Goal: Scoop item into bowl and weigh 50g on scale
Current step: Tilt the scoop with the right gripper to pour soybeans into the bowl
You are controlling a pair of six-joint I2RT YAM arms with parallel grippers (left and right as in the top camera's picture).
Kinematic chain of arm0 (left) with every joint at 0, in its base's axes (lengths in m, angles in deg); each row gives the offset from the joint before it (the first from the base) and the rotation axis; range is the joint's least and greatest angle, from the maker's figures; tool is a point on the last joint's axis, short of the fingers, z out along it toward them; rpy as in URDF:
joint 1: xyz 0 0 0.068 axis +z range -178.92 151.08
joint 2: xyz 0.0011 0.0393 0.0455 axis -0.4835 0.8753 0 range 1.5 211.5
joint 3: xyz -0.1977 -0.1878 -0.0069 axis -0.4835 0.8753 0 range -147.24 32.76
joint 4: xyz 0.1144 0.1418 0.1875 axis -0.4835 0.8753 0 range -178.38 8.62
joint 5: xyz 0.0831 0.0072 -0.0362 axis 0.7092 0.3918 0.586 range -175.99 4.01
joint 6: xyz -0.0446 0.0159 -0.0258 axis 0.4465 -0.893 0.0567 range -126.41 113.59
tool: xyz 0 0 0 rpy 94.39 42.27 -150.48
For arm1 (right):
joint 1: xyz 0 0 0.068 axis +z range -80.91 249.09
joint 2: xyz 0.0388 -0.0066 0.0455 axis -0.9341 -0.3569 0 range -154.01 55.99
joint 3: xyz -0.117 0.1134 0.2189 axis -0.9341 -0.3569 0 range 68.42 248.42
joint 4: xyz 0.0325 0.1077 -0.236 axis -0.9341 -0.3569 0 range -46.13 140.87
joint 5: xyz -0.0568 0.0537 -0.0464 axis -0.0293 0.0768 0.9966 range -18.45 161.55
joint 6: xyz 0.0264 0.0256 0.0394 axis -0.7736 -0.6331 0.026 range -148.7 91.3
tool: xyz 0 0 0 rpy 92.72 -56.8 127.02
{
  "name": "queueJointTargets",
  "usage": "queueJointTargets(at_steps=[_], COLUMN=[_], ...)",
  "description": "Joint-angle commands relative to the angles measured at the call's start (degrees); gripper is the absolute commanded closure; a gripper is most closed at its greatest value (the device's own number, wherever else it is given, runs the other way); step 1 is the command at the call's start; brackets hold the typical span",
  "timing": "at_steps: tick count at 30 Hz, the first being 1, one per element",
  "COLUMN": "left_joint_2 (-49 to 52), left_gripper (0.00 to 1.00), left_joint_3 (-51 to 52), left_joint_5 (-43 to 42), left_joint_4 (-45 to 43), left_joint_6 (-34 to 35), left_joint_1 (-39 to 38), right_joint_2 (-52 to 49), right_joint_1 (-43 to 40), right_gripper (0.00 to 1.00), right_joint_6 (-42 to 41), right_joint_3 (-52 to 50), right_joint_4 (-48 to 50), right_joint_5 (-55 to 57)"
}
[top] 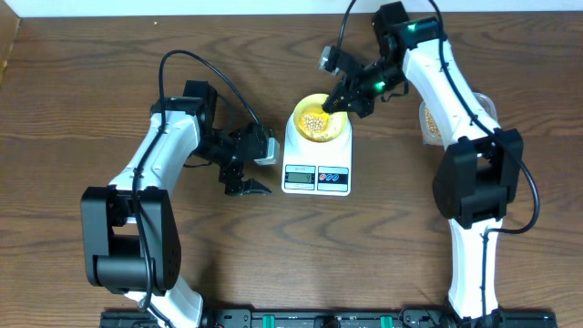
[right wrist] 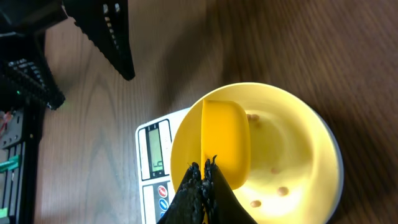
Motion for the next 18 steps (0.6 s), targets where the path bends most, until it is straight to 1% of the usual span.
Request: queueJointTargets(at_steps=[1, 9, 18], left_joint_2=[-0.35, -0.35, -0.35], left_gripper=[0.02, 0.02, 0.02], left_joint_3=[0.13, 0.13, 0.13], left_joint_5=[-0.31, -0.31, -0.31], left_joint_4=[0.31, 0.31, 0.31], left_joint_6=[-0.50, -0.50, -0.50], left_joint_1=[0.13, 0.13, 0.13], right_joint_2=[2.29, 2.29, 2.29], right_joint_1=[1.03, 2.95, 3.13], right_gripper=[0.99, 0.99, 0.99], right_joint_6=[1.18, 1.16, 1.14], right_joint_3=[1.03, 1.03, 1.03], right_joint_4=[-0.37, -2.43, -2.25], right_joint_5=[0.63, 1.95, 4.11])
